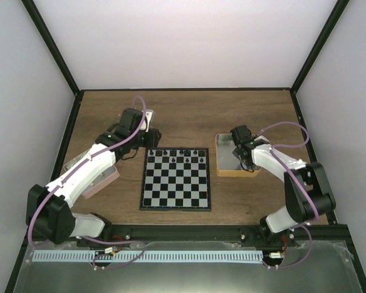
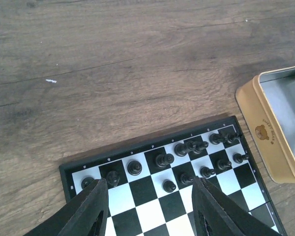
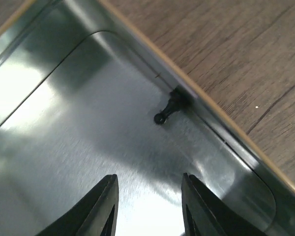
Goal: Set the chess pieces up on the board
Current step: Pick up the chess piece from the storage box.
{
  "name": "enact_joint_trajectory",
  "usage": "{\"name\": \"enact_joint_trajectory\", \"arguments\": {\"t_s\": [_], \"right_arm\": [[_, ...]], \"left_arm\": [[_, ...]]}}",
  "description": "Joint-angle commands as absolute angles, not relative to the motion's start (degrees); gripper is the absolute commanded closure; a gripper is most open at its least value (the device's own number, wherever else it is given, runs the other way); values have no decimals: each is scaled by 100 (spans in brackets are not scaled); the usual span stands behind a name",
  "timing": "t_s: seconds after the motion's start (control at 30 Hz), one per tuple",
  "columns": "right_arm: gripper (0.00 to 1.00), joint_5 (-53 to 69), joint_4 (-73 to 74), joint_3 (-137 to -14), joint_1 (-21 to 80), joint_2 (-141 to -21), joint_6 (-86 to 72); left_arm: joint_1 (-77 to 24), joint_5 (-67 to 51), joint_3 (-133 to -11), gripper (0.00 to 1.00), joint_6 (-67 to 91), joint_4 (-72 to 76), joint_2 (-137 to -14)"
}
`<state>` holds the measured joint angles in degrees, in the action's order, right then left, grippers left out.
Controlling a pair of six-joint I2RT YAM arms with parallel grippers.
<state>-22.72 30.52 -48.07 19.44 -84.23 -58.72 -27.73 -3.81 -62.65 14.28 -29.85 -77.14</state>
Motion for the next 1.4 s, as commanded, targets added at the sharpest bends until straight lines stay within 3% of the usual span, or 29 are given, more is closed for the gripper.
{"name": "enact_joint_trajectory", "arguments": {"t_s": [0.0,0.5,0.7,0.93,1.2,1.37], "right_arm": [[63,-2702,3172,-5332,1679,-8963,-6969],[62,-2810,3341,-5719,1389,-9863,-8550],[67,-3025,3492,-5900,1378,-10165,-8868],[81,-3024,3579,-6018,1375,-10381,-8893],[99,-2658,3165,-5699,1381,-9770,-7984],[99,-1966,2704,-5332,1414,-9048,-6798]], "left_arm": [[-2755,-633,-6132,51,1260,-2619,-7572],[-2759,-731,-5864,49,1221,-2431,-7384],[-2758,-747,-5845,49,1230,-2404,-7396],[-2754,-712,-5844,49,1226,-2404,-7394],[-2747,-739,-5835,49,1248,-2371,-7396],[-2749,-742,-5836,49,1261,-2364,-7393]]}}
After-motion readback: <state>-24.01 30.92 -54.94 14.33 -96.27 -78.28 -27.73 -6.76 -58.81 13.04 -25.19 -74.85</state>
